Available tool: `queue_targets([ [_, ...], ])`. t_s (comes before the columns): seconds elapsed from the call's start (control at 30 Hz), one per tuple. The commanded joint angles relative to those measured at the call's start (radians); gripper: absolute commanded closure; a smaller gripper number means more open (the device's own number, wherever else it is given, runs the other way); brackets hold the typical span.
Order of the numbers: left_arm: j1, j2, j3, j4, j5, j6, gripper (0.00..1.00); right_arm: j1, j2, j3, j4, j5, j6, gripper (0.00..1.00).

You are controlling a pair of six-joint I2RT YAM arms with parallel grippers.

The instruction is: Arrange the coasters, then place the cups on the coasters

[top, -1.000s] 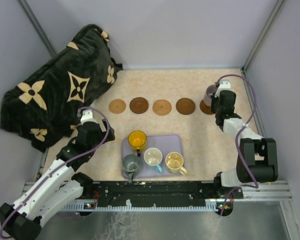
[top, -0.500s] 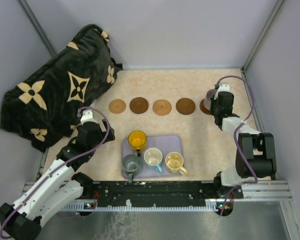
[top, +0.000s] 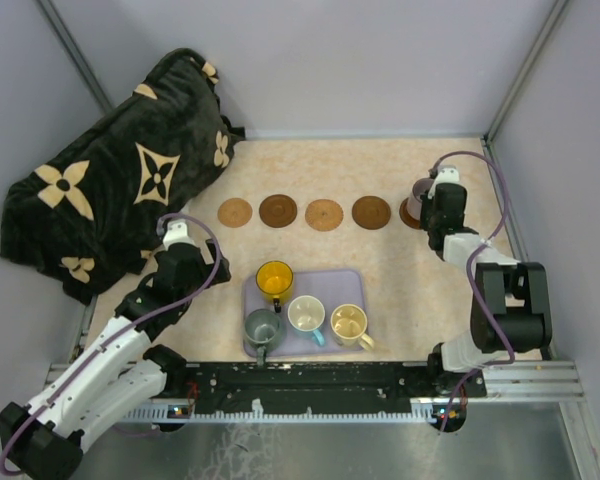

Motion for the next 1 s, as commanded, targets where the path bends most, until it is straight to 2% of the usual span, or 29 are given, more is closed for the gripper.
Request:
queue_targets([
  [0.0,-0.005,0.004,-0.013,0.013,0.007,-0.009,0.0,-0.004,-0.008,0.066,0.139,0.002,0.006,1.0],
  [0.97,-0.004,0.004,-0.024,0.015,-0.002,-0.011,0.0,-0.004,0.022,0.051,0.161,-0.024,0.006,1.0],
])
